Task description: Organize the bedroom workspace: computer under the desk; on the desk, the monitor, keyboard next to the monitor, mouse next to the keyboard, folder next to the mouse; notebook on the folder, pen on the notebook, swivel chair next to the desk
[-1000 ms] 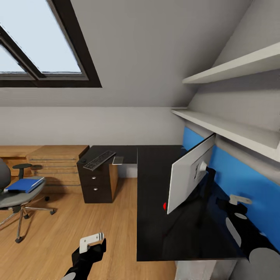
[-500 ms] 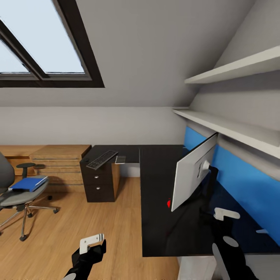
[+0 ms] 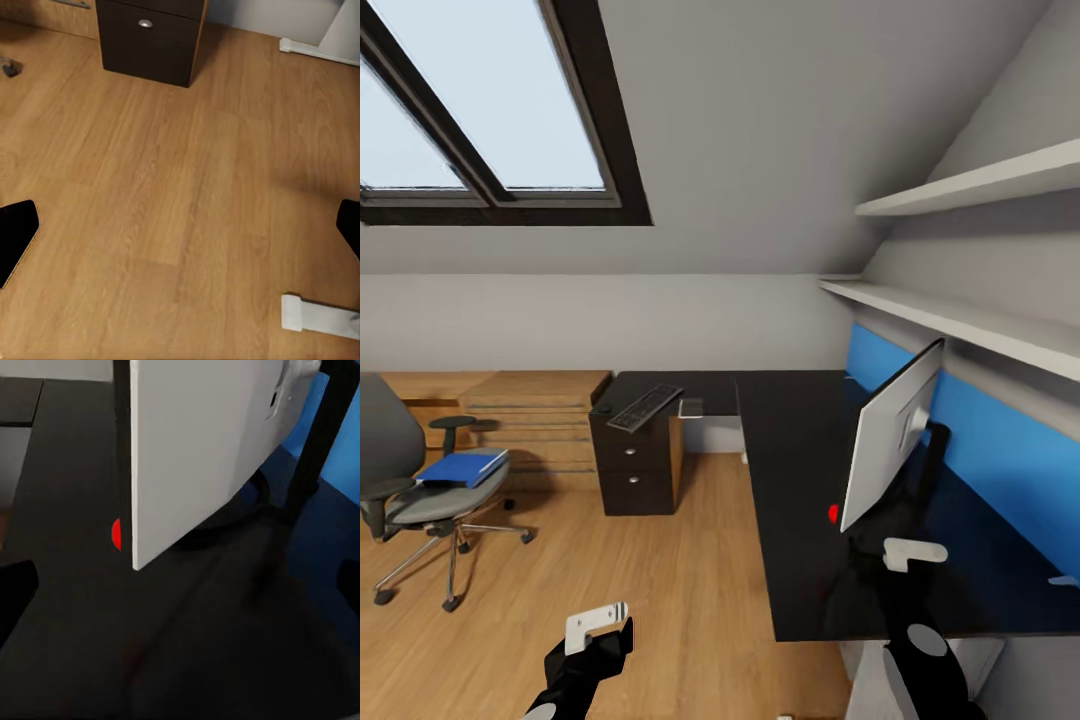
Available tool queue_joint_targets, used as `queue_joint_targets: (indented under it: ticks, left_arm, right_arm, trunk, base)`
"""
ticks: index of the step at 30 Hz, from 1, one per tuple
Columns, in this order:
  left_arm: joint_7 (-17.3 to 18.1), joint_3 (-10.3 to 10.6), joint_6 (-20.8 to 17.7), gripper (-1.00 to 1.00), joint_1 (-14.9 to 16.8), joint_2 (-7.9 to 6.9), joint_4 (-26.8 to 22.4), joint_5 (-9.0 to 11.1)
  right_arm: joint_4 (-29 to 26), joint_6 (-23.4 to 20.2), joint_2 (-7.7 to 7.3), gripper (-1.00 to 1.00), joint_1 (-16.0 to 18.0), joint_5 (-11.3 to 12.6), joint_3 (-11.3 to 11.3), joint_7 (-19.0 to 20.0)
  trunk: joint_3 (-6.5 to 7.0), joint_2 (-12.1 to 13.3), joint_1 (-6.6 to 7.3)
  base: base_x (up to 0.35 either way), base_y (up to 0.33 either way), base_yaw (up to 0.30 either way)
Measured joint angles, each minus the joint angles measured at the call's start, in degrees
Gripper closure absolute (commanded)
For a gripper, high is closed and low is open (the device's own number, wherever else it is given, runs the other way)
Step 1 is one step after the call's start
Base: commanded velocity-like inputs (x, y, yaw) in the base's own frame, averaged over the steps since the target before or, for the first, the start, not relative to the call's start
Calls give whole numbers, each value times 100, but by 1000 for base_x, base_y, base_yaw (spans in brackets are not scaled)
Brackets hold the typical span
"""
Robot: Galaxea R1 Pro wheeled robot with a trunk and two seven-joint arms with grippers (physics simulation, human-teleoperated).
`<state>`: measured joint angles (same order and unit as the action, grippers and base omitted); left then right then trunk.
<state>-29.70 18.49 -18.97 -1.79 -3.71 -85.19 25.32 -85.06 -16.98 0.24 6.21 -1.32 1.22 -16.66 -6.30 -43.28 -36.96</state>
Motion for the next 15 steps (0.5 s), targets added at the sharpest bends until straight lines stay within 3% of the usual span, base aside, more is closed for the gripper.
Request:
queue_joint_targets:
  ticks: [5,11,15]
  left_arm:
    - [-13,1,17,-100,0,-1,23,-10]
    - [-9,2,16,-100,0,-1,30,-16]
    - [-3,-1,5,-100,0,-1,31,-4]
  right_arm:
    - [31,607,2,-100,-89,-271,209,-517]
    - [50,997,-4,-100,-96,-301,237,-661]
    - [70,1045,-5,-100,-97,-298,237,-662]
  trunk:
    - [0,-1,3]
    - [0,-1,3]
    - [0,-1,1]
  base:
    - [217,118,0]
    - [293,14,0]
    - [115,2,0]
